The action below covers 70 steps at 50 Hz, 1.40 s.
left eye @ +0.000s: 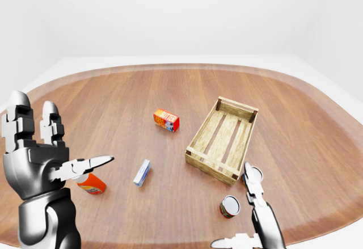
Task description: Pick up the tomato sauce, and put it in the wooden tray.
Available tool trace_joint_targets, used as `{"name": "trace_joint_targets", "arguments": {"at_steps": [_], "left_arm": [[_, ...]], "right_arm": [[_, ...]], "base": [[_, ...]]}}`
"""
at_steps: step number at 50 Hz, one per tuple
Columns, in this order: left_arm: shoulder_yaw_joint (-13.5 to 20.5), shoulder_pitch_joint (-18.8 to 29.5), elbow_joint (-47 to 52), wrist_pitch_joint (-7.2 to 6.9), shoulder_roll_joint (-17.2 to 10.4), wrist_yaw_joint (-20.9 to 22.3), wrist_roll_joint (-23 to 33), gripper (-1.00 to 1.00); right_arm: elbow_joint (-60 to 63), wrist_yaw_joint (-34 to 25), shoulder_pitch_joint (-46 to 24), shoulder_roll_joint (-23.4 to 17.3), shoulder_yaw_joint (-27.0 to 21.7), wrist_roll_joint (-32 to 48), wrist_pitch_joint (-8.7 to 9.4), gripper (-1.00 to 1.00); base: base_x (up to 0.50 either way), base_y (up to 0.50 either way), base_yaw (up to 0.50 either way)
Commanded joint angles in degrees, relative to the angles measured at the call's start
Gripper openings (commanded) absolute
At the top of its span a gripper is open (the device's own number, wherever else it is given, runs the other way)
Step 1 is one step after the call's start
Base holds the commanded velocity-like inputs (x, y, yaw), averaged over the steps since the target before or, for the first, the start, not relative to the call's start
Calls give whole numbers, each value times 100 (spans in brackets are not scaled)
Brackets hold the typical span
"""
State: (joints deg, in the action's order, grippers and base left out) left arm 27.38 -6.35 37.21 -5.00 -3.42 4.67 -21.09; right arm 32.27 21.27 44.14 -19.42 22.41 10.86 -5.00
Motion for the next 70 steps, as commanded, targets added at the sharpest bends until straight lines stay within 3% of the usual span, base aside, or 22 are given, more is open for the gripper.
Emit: {"name": "trace_joint_targets", "arguments": {"at_steps": [1,70], "left_arm": [[-16,-4,-3,0,3,-4,14,99],[16,-44,95,0,32,36,6,98]], "right_arm": [[-82,88,7,-47,49,2,0,100],[-556,550,63,-284,322,56,0,100]], "base": [[0,0,0],[0,0,0]]}}
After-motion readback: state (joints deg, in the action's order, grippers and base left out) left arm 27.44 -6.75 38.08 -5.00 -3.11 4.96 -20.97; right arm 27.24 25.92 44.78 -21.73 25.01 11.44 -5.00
